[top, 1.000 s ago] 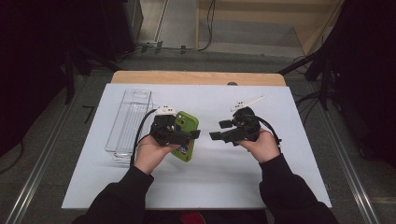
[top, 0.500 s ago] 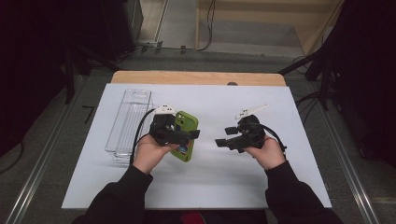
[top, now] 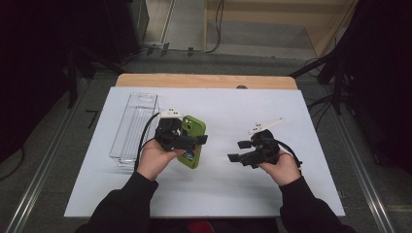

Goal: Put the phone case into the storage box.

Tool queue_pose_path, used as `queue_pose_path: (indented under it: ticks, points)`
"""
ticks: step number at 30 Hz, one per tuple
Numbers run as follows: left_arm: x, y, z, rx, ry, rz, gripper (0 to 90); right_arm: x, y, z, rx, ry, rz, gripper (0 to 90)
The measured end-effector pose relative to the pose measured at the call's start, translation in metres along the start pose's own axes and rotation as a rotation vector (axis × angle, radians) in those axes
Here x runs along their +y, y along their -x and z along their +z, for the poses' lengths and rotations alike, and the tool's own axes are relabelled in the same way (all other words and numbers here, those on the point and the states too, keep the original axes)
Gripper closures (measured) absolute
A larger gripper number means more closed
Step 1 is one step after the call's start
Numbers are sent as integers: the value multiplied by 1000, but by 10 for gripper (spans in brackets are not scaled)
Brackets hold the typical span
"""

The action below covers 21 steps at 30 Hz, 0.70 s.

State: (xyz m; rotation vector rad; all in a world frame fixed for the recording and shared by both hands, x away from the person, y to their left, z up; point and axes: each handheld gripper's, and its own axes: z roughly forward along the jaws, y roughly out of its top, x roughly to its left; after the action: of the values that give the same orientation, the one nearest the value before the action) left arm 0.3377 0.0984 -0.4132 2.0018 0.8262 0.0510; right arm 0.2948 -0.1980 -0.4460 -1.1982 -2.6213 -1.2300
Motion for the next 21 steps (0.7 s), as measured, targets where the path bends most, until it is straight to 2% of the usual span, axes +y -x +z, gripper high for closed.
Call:
queue_pose_path:
  ticks: [9, 18, 21]
  points:
    - [1, -1, -2, -4, -2, -1, 173, -20, -2, -2, -12, -11, 0, 269]
    - [2, -1, -4, -17, 3, -10, 173, -41, 2, -4, -36, -11, 15, 261]
    - [4, -3, -7, -13, -1, -6, 173, -48, 4, -5, -40, -4, 6, 248]
